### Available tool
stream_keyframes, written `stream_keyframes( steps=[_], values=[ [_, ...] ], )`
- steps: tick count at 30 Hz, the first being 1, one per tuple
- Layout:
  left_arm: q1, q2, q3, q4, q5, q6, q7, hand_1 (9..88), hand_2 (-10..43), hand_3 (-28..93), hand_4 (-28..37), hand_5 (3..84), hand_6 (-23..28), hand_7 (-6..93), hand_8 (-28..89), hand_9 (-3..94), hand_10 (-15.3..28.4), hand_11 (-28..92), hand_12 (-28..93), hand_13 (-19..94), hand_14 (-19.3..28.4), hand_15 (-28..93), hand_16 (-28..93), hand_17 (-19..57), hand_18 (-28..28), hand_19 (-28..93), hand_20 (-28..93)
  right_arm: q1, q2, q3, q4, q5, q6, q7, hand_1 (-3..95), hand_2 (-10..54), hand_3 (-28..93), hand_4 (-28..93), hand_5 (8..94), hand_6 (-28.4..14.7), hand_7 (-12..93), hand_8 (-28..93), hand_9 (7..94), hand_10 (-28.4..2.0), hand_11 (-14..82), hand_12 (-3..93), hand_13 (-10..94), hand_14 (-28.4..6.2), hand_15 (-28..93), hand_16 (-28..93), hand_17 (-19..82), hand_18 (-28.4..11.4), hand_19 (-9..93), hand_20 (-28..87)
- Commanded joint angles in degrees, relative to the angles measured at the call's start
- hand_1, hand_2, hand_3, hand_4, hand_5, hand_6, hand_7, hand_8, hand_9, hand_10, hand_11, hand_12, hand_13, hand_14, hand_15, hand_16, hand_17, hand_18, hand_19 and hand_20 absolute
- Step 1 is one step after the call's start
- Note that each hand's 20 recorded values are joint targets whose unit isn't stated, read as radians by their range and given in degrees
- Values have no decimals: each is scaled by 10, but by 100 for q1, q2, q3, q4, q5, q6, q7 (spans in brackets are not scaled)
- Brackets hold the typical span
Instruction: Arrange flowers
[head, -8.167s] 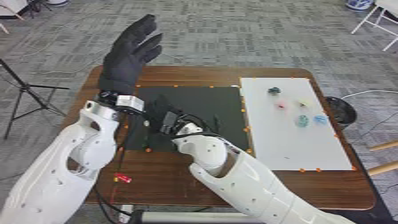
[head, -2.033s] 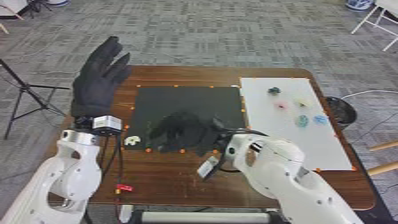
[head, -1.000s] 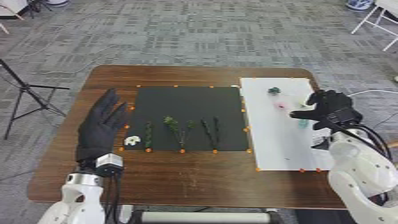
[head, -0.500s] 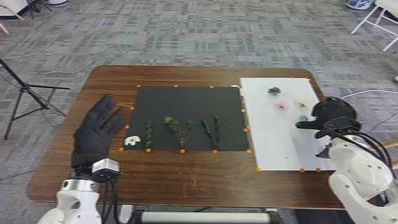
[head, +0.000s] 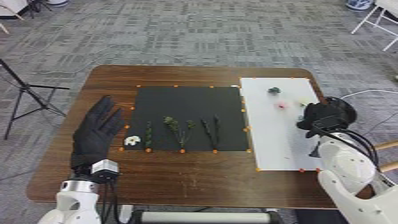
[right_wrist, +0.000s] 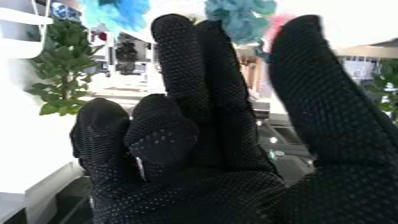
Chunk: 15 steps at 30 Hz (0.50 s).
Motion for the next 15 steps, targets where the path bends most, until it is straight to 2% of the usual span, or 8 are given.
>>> stream_keyframes(
  steps=[1, 4, 10, 15],
  values=[
    [95, -24, 12, -26, -19, 45, -5, 228, -62, 672, -283, 225, 21, 223, -114, 172, 96, 125, 193, 147, 135, 76, 90, -182, 202, 366, 68, 112, 9, -112, 210, -189, -304, -13, 340, -95, 775, -282, 640, -8, 253, -130, 670, -111, 331, 240, 713, -77, 853, 285, 431, -209, 932, 609],
    [77, -27, 17, -23, -16, 49, -13, 229, -62, 671, -283, 225, 21, 222, -114, 172, 96, 125, 193, 147, 135, 76, 90, -182, 201, 365, 68, 285, -65, -227, 330, -197, -513, 81, 322, -95, 759, -282, 622, -17, 241, -129, 655, -115, 324, 239, 709, -77, 851, 289, 428, -208, 932, 606],
    [49, -52, 38, -9, -25, 59, -36, 228, -61, 671, -283, 225, 21, 222, -113, 172, 96, 124, 193, 147, 136, 76, 90, -182, 201, 366, 68, 457, -143, -342, 440, -201, -552, 172, 302, -95, 741, -283, 601, -26, 229, -120, 632, -121, 318, 241, 699, -82, 852, 288, 419, -211, 932, 598],
    [46, -73, 24, -7, -22, 59, -43, 228, -62, 673, -283, 225, 21, 222, -114, 172, 96, 124, 193, 147, 136, 76, 90, -182, 202, 366, 68, 441, -178, -304, 294, -137, -798, 138, 292, -95, 746, -283, 571, -33, 222, -115, 603, -126, 320, 244, 685, -86, 852, 289, 405, -212, 932, 592]
  ],
)
